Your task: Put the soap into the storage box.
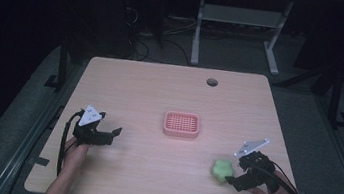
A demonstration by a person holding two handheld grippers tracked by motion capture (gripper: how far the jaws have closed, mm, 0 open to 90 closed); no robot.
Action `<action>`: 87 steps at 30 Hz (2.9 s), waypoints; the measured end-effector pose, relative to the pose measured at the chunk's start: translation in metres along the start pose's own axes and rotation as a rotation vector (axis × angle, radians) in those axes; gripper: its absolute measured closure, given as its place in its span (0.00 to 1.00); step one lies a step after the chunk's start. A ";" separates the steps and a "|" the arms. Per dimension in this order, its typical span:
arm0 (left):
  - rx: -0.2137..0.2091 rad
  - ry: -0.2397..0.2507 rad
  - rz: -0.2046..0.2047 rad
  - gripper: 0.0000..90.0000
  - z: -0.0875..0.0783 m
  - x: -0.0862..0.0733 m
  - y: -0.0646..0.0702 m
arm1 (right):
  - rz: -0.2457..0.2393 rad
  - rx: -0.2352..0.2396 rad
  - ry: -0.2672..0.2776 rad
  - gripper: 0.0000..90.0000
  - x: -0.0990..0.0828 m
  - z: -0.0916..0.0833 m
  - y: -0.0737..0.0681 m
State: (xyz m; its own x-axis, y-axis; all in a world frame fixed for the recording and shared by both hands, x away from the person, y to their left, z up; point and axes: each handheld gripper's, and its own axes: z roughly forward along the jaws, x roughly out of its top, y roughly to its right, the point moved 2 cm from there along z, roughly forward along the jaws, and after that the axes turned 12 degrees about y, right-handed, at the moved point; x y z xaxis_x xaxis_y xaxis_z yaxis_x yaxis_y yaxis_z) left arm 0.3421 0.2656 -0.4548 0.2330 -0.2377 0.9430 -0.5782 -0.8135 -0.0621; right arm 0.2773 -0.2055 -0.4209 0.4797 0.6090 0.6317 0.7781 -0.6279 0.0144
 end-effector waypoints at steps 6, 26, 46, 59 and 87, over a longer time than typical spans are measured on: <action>0.000 -0.001 0.001 0.16 0.000 0.000 0.000 | 0.004 0.013 -0.027 0.21 0.007 0.012 -0.001; 0.000 0.003 -0.005 0.16 -0.002 0.001 -0.001 | -0.043 0.014 -0.138 0.21 0.018 0.042 -0.005; -0.003 0.002 -0.006 0.16 -0.002 0.001 -0.001 | -0.040 0.012 -0.206 0.24 0.017 0.062 -0.004; -0.003 0.003 -0.007 0.16 -0.002 0.001 -0.001 | -0.021 0.010 -0.217 0.27 0.014 0.065 -0.003; 0.000 0.004 -0.009 0.16 -0.003 0.001 -0.001 | -0.035 0.016 -0.189 0.29 0.015 0.059 -0.001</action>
State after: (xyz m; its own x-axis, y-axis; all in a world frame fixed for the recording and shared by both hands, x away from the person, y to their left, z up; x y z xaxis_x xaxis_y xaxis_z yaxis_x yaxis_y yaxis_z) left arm 0.3410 0.2678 -0.4530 0.2352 -0.2288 0.9446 -0.5764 -0.8154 -0.0540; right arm 0.3074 -0.1670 -0.4578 0.5184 0.7117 0.4740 0.8014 -0.5978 0.0211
